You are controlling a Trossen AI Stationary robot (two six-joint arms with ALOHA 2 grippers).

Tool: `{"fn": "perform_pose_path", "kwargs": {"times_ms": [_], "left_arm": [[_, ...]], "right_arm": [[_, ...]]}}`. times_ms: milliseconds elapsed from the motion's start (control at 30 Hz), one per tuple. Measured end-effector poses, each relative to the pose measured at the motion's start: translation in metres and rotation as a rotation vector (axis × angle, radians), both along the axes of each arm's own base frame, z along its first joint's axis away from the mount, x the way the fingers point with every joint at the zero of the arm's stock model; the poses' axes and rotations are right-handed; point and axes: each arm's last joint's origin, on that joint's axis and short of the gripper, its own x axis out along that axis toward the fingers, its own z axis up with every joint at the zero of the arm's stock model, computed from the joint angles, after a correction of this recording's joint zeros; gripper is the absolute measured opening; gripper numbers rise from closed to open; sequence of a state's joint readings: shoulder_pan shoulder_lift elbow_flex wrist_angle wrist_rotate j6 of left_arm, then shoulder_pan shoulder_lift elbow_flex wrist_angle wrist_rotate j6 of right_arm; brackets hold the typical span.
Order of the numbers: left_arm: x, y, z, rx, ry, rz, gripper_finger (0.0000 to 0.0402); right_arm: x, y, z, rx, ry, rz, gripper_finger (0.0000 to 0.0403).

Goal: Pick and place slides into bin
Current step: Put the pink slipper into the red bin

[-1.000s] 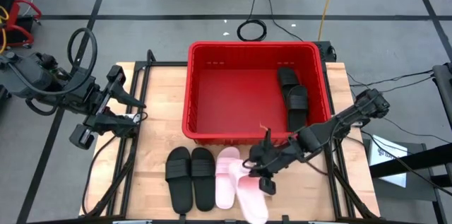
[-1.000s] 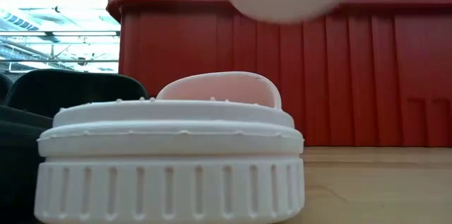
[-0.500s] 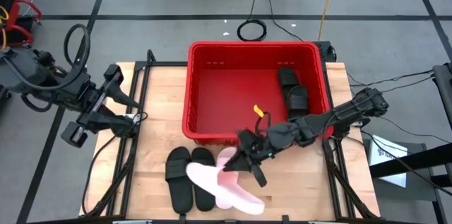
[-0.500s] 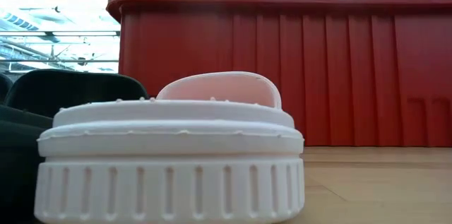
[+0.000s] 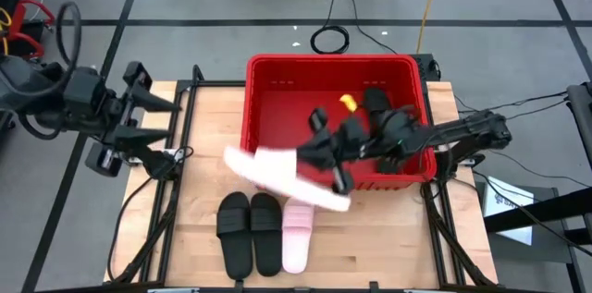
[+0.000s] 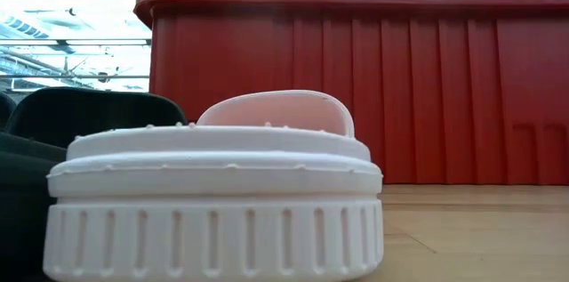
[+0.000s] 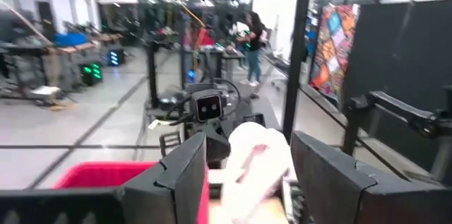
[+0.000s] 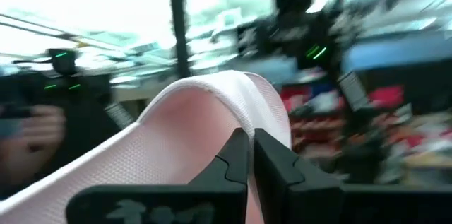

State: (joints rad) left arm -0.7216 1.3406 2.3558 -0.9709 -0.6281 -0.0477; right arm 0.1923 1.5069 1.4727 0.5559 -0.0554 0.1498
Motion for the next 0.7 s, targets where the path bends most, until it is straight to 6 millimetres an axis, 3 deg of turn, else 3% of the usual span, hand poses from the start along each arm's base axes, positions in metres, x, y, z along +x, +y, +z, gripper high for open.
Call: {"fn": "perform_pose_path", "kwargs": {"times_ms": [167, 367, 700], "left_arm": [[-0.001, 0.005, 0.006, 0.037, -0.047, 0.101, 0.0205], [-0.001, 0.013, 0.011, 0.05, -0.085, 0.179, 0.0205], [0.004, 0.022, 0.011, 0.043, -0.082, 0.267, 0.0205]], "right_arm": [[-0.029, -0.029, 0.028, -0.066, -0.101, -0.155, 0.0], [-0.081, -0.061, 0.06, -0.115, -0.152, -0.332, 0.0], [-0.139, -0.089, 0.063, -0.136, 0.092, -0.656, 0.0]]}}
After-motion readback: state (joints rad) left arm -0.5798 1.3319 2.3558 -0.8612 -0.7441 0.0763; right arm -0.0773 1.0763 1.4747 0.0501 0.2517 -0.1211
